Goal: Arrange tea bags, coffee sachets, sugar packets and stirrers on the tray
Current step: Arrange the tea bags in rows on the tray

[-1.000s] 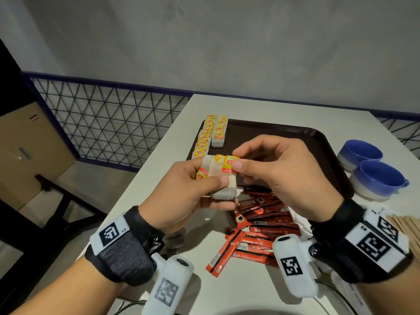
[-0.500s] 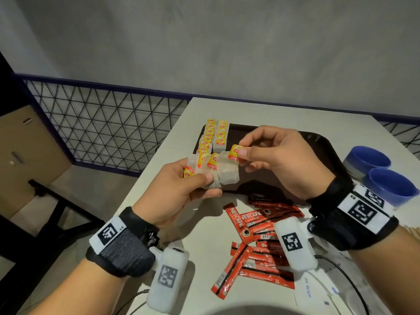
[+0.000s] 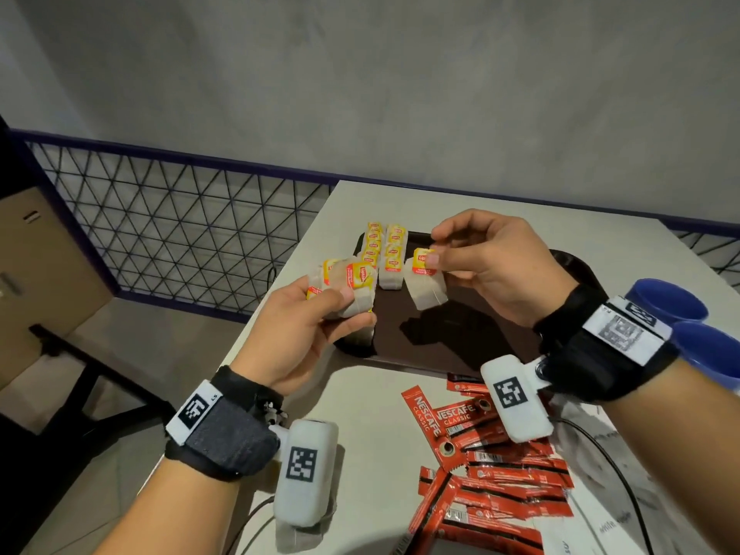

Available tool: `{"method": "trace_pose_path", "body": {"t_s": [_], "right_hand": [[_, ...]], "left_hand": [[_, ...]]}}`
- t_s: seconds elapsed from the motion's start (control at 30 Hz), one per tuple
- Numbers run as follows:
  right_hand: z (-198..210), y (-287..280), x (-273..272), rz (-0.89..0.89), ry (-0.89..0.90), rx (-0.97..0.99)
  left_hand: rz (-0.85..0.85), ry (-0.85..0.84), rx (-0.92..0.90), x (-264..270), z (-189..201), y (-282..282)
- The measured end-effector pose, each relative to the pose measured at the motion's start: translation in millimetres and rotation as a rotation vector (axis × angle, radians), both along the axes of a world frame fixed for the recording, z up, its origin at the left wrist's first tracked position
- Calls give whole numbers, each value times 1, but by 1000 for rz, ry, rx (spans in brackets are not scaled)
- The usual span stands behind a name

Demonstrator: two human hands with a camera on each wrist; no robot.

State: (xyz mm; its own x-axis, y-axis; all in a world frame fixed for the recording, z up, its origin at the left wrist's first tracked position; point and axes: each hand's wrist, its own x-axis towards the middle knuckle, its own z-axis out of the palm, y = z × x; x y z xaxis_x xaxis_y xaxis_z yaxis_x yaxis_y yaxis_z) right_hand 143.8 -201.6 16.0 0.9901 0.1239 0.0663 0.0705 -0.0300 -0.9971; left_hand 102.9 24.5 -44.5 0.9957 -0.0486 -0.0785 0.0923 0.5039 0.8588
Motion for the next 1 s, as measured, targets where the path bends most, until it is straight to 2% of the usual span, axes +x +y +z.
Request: {"method": "trace_pose_path", "body": {"t_s": [0.13,0.37,0.5,0.57,0.7,0.77,0.87,1.0], "right_hand": [[-9,2,21,3,38,-74],[-25,16,58,-14,27,-372],[-33,20,80,-125,-37,-589],[-37,21,85,-115,-1,-564],[-40,26,89,-9,109,-299],[-43,29,93,9,175,-246],[-51,34,100,-17,235,-292],[-58,35,112,-83,168,-479]], "left_hand": [[-1,17,-107,1,-2,2],[11,21,-38,5,-10,9],[6,14,-38,7,-12,10],[8,11,-51,7,-13,12],[23,2,-56,9,-15,15],[21,5,-54,9,-15,15],[7,2,-52,8,-14,16],[-5,-4,-41,9,-13,16]]}}
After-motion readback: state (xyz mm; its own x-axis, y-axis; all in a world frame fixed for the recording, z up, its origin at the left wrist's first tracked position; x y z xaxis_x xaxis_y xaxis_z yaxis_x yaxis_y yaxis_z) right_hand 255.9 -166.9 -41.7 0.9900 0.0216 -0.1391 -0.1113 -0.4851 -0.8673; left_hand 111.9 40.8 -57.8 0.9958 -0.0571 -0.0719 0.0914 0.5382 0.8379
